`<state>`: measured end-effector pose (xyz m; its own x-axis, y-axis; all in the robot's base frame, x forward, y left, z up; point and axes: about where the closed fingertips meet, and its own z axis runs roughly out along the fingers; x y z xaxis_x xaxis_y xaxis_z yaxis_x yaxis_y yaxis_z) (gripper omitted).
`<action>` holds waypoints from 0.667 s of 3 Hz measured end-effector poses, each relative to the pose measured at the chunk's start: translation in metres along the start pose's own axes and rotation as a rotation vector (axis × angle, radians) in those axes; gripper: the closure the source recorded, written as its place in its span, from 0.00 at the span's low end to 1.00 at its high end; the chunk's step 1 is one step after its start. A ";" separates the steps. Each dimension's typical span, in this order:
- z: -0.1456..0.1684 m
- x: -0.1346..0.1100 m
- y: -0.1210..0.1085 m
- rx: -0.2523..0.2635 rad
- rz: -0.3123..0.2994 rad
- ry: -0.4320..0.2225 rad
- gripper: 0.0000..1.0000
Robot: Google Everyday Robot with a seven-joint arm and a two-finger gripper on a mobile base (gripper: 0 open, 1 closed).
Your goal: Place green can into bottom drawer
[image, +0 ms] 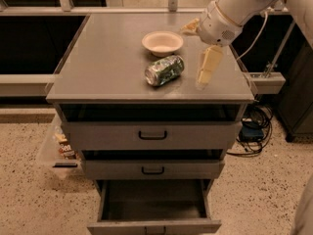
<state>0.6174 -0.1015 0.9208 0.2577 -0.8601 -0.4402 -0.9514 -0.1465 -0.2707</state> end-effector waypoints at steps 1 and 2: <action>0.021 0.006 -0.023 0.004 -0.033 -0.053 0.00; 0.044 0.008 -0.043 -0.002 -0.059 -0.109 0.00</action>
Offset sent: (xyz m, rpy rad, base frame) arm 0.0844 0.0406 -0.0521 0.1705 0.0077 0.1522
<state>0.6676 -0.0804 0.8909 0.3302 -0.7917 -0.5140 -0.9342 -0.1964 -0.2977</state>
